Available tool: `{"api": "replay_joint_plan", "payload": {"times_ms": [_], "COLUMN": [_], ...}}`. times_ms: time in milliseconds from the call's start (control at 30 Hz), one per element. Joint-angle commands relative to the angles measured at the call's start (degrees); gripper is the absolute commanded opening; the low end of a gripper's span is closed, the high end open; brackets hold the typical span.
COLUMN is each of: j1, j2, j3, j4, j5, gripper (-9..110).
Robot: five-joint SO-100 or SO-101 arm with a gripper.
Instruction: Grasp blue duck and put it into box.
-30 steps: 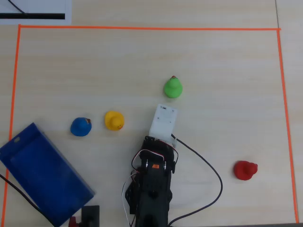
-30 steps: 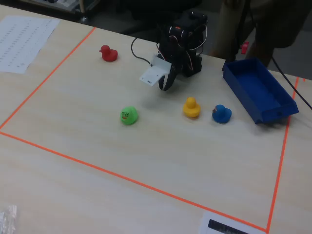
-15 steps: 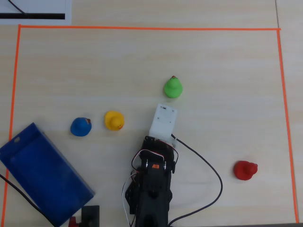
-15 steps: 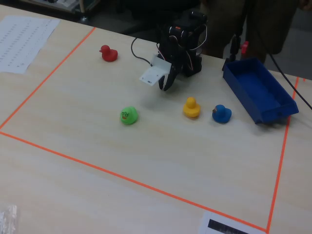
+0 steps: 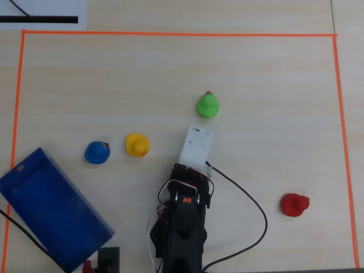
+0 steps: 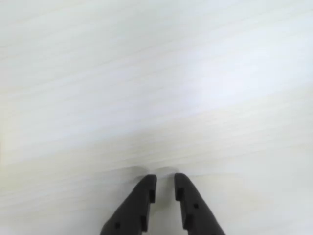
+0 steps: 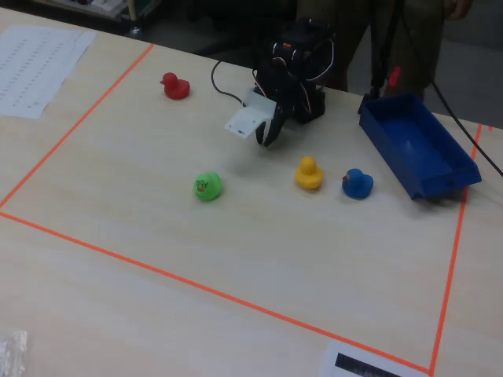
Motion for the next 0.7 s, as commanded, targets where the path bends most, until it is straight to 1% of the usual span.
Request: {"api": "replay_joint_plan", "payload": {"times_ms": [0, 167, 367, 433, 533, 600, 667], "j1": [-6.42, -4.75, -6.06, -6.06, -3.16, -1.58, -1.49], "j2": [-0.53, -0.53, -0.53, -0.53, -0.79, -5.8, -15.73], "j3": [-0.35, -0.35, -0.35, -0.35, -0.88, -6.33, -17.49], "j4": [0.7, 0.7, 0.7, 0.44, 0.09, -0.18, 1.41], "j5": [0.18, 0.26, 0.18, 0.09, -5.8, -9.14, -10.55], "gripper": [2, 2, 3, 1, 0, 8, 20]}}
